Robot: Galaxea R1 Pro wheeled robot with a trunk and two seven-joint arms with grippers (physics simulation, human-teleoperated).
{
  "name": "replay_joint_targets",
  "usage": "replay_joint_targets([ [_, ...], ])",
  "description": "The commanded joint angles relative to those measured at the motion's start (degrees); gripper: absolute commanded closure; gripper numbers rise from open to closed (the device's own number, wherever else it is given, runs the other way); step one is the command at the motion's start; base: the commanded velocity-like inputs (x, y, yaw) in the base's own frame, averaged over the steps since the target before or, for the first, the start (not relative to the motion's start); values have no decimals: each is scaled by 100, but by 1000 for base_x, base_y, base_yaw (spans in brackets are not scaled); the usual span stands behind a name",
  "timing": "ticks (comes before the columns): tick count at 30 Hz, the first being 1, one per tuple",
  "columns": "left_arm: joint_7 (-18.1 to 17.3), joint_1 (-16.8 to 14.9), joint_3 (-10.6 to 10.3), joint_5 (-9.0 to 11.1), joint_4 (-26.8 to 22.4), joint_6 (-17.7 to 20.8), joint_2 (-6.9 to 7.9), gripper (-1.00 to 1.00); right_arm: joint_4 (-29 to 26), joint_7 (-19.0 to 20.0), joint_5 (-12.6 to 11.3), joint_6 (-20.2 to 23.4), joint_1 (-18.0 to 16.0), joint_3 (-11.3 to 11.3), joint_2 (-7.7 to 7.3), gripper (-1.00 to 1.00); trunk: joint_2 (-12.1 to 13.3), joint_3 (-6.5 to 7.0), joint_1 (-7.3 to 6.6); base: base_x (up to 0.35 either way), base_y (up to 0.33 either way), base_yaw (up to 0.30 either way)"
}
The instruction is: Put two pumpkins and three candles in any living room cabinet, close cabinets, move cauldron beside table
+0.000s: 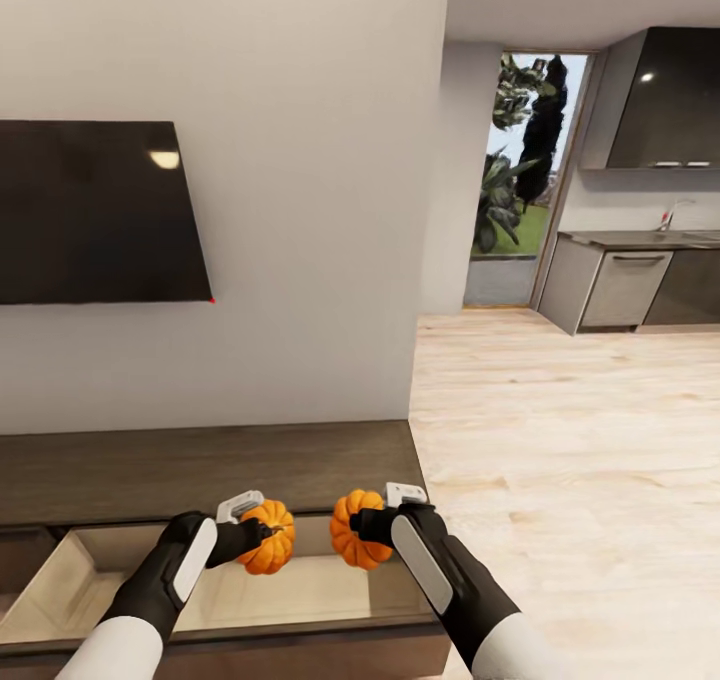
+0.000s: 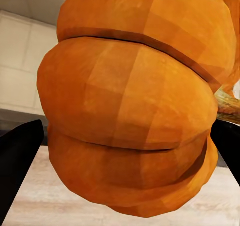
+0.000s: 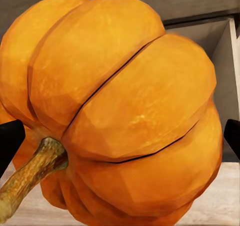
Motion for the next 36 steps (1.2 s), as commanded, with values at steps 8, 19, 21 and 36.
replay_joint_targets([
  [8,-5,0,16,4,0,25,22,100,72,-2,36,-1,-31,12,0,100,-323,-144,176,0,0,0],
  [19,-24,0,17,21,0,39,24,100,334,-2,71,-12,-54,22,0,100,-764,-341,418,0,0,0],
  [21,-28,0,17,24,0,49,23,100,376,-2,76,-44,-72,22,0,100,-844,-377,462,0,0,0],
  [36,-14,0,17,7,1,40,23,100,518,-2,81,-490,-98,69,0,100,-1446,-647,791,0,0,0],
])
